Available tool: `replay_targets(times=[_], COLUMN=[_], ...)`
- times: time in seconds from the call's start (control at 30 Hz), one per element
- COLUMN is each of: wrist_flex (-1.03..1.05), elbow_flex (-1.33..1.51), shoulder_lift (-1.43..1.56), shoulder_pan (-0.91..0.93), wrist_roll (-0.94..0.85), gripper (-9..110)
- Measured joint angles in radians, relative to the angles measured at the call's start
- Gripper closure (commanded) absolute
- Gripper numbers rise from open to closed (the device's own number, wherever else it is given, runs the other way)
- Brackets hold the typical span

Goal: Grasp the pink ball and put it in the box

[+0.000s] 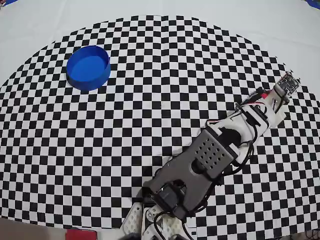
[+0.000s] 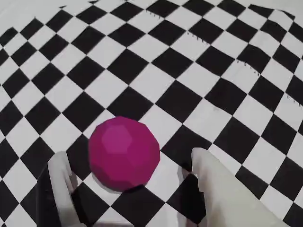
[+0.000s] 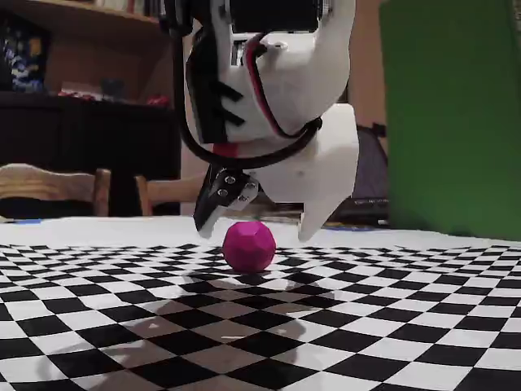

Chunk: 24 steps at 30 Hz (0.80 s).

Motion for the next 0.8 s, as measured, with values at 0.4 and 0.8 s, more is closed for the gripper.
replay_targets(times=[0.4, 0.8], wrist_flex=[0.023, 0.025], elbow_flex=[-0.074, -0.114], shoulder_lift=[-0.052, -0.081], shoulder_pan=[0.009, 0.006], wrist_roll=[0.0, 0.0], gripper=[71, 72])
